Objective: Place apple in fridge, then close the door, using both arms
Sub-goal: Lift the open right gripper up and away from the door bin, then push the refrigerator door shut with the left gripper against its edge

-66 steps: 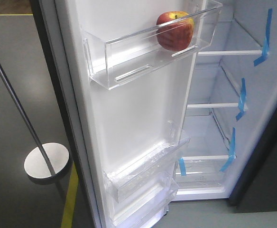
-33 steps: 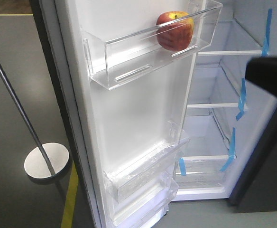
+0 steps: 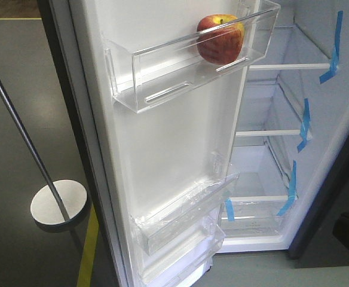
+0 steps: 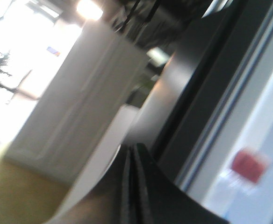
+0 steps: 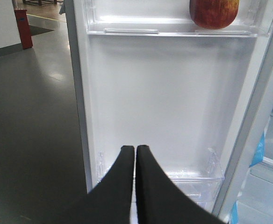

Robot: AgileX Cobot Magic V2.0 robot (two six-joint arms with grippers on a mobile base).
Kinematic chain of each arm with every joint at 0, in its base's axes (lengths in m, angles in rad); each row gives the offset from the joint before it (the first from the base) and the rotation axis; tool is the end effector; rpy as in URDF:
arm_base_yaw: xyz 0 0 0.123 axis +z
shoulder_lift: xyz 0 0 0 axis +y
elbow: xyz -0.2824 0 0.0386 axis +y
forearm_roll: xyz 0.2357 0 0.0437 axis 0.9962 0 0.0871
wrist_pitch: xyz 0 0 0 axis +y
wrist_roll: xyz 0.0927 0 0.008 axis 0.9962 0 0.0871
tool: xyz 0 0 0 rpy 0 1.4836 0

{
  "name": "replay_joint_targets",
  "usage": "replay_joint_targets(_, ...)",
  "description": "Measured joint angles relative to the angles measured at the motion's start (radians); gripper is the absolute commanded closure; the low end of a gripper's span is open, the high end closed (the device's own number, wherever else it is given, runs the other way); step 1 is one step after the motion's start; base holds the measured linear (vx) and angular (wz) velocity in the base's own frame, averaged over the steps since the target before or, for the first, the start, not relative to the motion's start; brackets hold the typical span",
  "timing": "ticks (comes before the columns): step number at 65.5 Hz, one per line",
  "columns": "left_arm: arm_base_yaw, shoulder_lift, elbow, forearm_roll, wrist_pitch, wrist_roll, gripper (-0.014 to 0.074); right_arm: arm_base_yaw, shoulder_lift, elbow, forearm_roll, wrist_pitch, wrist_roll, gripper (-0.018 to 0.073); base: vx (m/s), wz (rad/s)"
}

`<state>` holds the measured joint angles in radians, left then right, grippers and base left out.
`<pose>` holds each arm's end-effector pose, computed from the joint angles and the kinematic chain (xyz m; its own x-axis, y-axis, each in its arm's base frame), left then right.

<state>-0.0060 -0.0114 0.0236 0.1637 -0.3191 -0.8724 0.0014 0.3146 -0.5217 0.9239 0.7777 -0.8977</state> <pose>0.0393 -0.0050 0.2344 0.2517 -0.6577 -0.7100 0.2900 0.7512 -0.5930 0.0398 0.0522 0.3198 -0.1598 -0.1170 -0.9802 -0.5731 0.8195 -0.0044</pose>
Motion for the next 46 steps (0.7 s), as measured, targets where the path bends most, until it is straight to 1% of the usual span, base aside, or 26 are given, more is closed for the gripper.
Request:
replay_joint_targets(3, 0.000, 0.000, 0.000, -0.005, -0.070, -0.073, 0.0602, 0.000, -0.012, 0.004, -0.012, 0.005, 0.008, 0.0563, 0.00, 0.00)
replay_joint_targets(4, 0.000, 0.000, 0.000, -0.008, -0.091, -0.113, 0.0602, 0.000, -0.014, 0.005, -0.015, 0.006, 0.012, 0.0563, 0.00, 0.00)
replay_joint_targets(7, 0.000, 0.000, 0.000, -0.016, -0.155, -0.197, 0.0602, 0.000, -0.019, 0.007, -0.022, 0.012, 0.026, 0.0563, 0.00, 0.00)
replay_joint_targets(8, 0.000, 0.000, 0.000, -0.022, -0.185, -0.239, 0.0602, 0.000, -0.018, 0.007, -0.025, 0.015, 0.029, 0.0563, 0.00, 0.00)
replay_joint_targets(11, 0.000, 0.000, 0.000, -0.036, -0.245, -0.323, 0.0602, 0.000, -0.021, 0.007, -0.028, 0.017, 0.035, 0.0563, 0.00, 0.00)
replay_joint_targets(14, 0.000, 0.000, -0.004, -0.061, -0.281, -0.431, 0.0602, 0.000, -0.021, 0.007, -0.029, 0.019, 0.037, 0.0563, 0.00, 0.00)
replay_joint_targets(21, 0.000, 0.000, -0.047, -0.110, -0.290, -0.589, 0.0602, 0.000, -0.021, 0.007, -0.032, 0.019, 0.038, 0.0563, 0.00, 0.00)
replay_joint_targets(25, 0.000, 0.000, -0.104, -0.127, -0.278, -0.630, 0.0602, 0.000, -0.021, 0.007, -0.032, 0.021, 0.038, 0.0563, 0.00, 0.00)
replay_joint_targets(32, 0.000, 0.013, -0.223, -0.134, -0.260, -0.650, 0.0602, 0.000, -0.021, 0.007, -0.033, 0.021, 0.038, 0.0563, 0.00, 0.00)
replay_joint_targets(42, 0.000, 0.146, -0.411, -0.133, -0.259, -0.650, 0.0602, 0.000, -0.021, 0.007, -0.033, 0.021, 0.038, 0.0563, 0.00, 0.00)
replay_joint_targets(46, 0.000, 0.224, -0.490, -0.110, -0.259, -0.650, 0.0602, 0.000, -0.021, 0.007, -0.033, 0.021, 0.038, 0.0563, 0.00, 0.00)
